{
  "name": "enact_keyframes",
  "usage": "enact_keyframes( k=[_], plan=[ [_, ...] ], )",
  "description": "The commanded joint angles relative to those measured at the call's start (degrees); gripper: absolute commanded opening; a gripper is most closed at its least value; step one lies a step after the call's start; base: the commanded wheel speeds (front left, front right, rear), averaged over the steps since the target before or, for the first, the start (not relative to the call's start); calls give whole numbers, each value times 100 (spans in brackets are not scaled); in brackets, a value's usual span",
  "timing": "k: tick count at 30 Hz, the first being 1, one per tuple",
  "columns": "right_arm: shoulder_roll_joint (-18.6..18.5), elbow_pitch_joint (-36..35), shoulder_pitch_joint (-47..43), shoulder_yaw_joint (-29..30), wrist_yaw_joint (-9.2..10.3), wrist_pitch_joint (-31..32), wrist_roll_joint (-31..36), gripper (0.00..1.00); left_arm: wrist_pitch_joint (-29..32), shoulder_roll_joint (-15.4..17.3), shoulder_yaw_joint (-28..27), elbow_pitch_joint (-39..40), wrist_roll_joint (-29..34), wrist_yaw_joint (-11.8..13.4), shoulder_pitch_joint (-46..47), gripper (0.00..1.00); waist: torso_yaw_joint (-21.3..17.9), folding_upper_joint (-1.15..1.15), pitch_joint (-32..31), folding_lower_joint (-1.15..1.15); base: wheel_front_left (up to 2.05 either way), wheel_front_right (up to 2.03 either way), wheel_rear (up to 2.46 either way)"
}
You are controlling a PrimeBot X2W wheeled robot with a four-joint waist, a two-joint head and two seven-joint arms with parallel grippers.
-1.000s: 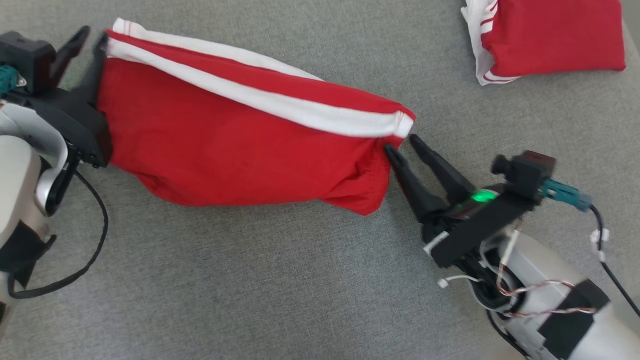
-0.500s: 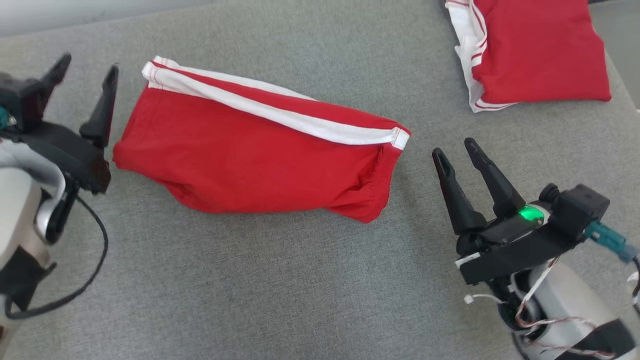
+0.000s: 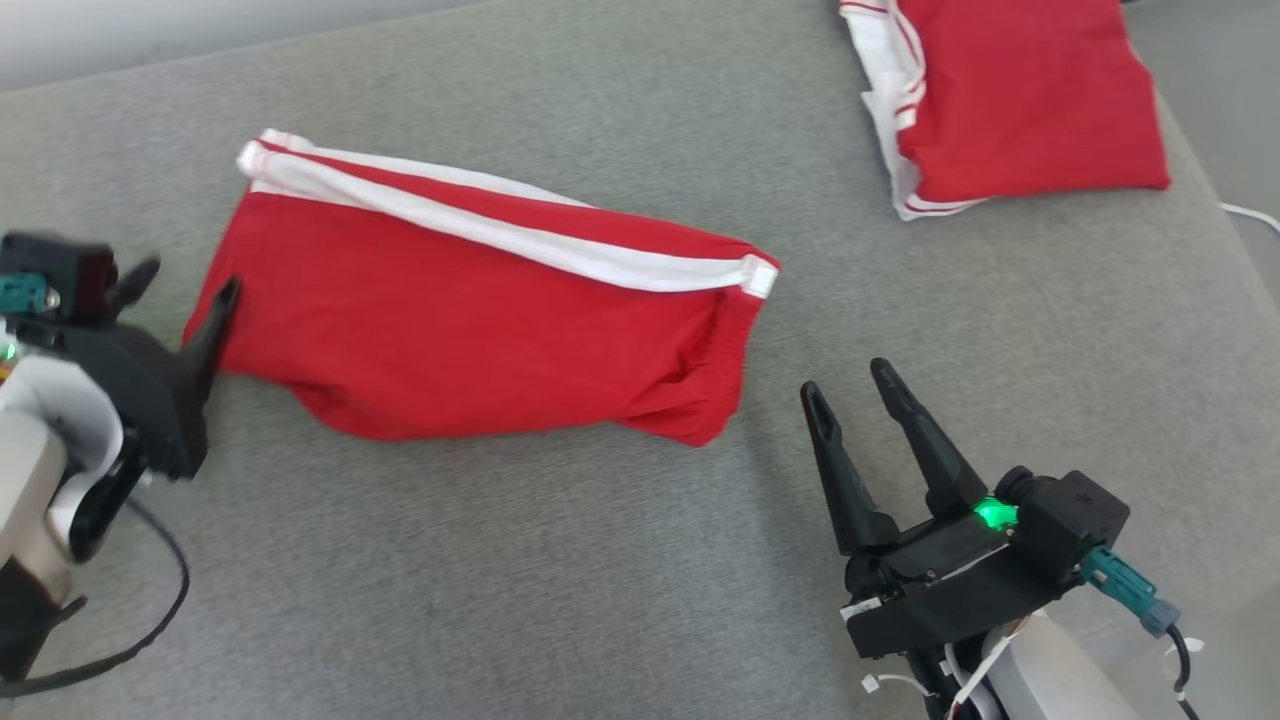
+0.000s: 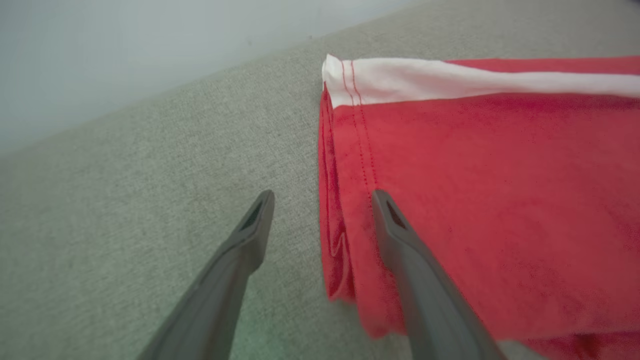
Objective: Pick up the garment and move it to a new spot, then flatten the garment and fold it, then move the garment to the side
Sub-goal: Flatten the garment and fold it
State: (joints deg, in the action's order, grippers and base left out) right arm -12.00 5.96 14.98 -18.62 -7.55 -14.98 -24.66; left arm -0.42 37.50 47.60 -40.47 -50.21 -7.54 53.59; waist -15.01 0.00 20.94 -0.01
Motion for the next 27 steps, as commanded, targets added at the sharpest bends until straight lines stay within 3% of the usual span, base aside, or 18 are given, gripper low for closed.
enact_keyframes(
  k=[1,8,9,10,19,27],
  plan=[
    [65,-16,-65,-1,17,-22,38,100,200,46,43,-78,-169,17,-113,100,-144,0,18,1,0,0,0],
    [140,-3,-136,61,17,-23,66,100,994,88,245,-136,-530,13,-213,100,-241,0,-84,1,0,0,0],
    [137,1,-144,65,17,-23,68,100,1086,55,266,-119,-582,13,-243,62,-232,0,-105,1,0,0,0],
    [132,-4,-149,61,17,-23,75,100,1174,23,303,-55,-638,12,-268,0,-215,0,-127,1,0,0,0],
    [18,-5,-209,121,17,-23,101,100,1084,-94,327,210,-836,14,-323,0,106,0,-447,1,0,0,0],
    [36,101,-418,339,17,-23,60,100,567,-81,302,789,-867,150,-846,0,511,0,-824,1,0,0,0]
  ],
)
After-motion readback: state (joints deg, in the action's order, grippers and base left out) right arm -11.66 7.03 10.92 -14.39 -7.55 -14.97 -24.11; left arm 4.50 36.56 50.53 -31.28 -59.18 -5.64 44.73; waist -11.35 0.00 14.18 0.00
